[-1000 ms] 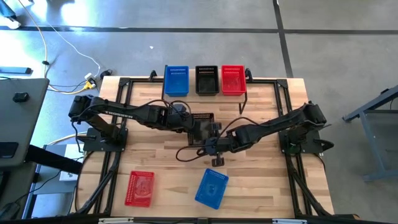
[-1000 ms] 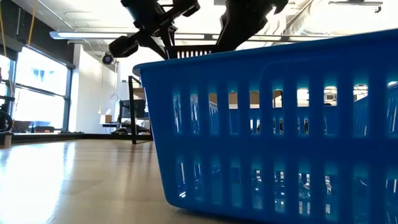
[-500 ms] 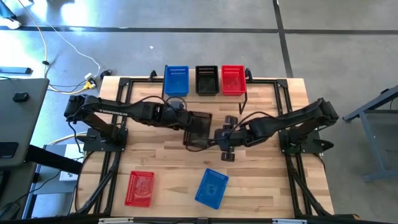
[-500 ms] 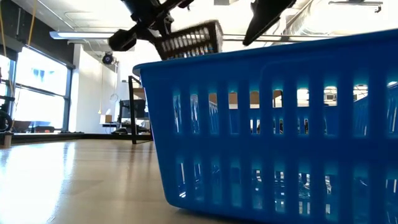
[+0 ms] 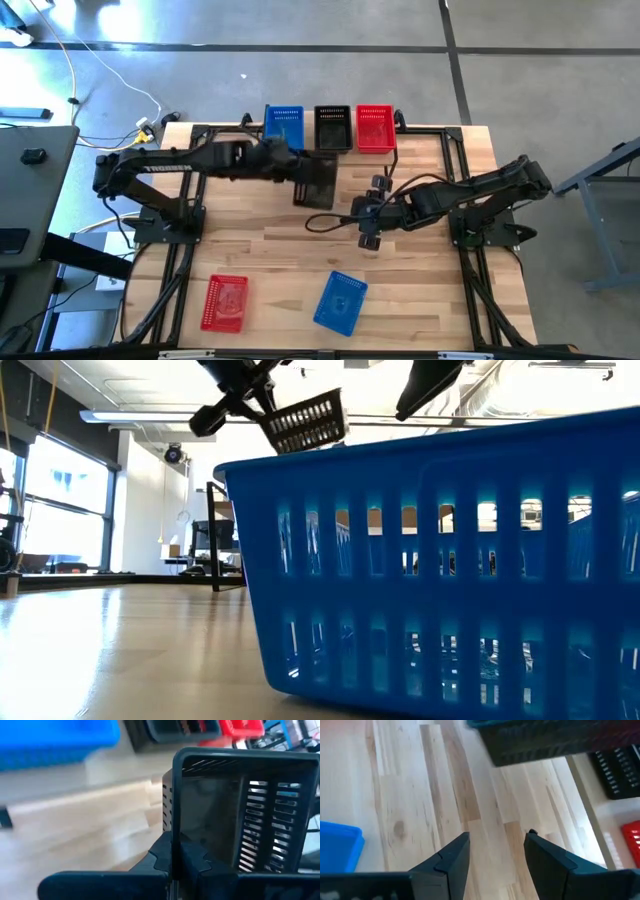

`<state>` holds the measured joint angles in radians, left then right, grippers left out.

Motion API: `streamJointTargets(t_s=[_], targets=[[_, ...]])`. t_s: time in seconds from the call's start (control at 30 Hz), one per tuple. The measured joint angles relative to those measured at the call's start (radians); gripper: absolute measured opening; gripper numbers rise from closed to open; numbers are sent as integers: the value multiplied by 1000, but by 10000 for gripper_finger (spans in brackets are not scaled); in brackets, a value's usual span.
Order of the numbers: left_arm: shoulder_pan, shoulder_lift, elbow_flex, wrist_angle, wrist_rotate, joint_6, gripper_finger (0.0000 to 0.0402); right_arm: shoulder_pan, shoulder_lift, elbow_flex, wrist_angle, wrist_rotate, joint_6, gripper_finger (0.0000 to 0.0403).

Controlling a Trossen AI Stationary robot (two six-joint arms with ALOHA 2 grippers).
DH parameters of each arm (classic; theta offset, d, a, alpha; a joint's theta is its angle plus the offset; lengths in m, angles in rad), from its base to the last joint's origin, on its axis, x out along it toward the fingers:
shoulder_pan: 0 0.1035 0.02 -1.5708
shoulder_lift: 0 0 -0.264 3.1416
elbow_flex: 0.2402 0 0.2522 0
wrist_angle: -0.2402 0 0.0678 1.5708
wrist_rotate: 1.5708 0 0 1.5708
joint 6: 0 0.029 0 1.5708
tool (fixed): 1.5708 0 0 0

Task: Stack baskets on shelf by color
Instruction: Stack the black bin on top of the other black bins on the shelf

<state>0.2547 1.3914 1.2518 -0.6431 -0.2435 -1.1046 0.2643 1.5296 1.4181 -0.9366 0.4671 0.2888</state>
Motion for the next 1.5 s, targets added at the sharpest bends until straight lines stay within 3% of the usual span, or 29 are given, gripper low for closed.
streamJointTargets(t_s=[0.43,0.73,1.07,1.33,1.5], targets=[[257,-53,33,126,172,225,1,-74,2,0,-9,3,103,173],[384,-54,145,120,195,338,1,-149,2,0,-17,3,122,173],[481,-53,158,194,280,271,1,-242,2,0,-35,-12,18,172],[498,-53,158,237,269,197,0,-293,2,0,-45,-110,-157,172],[487,-32,158,234,255,150,0,-312,2,0,-46,-114,-176,172]])
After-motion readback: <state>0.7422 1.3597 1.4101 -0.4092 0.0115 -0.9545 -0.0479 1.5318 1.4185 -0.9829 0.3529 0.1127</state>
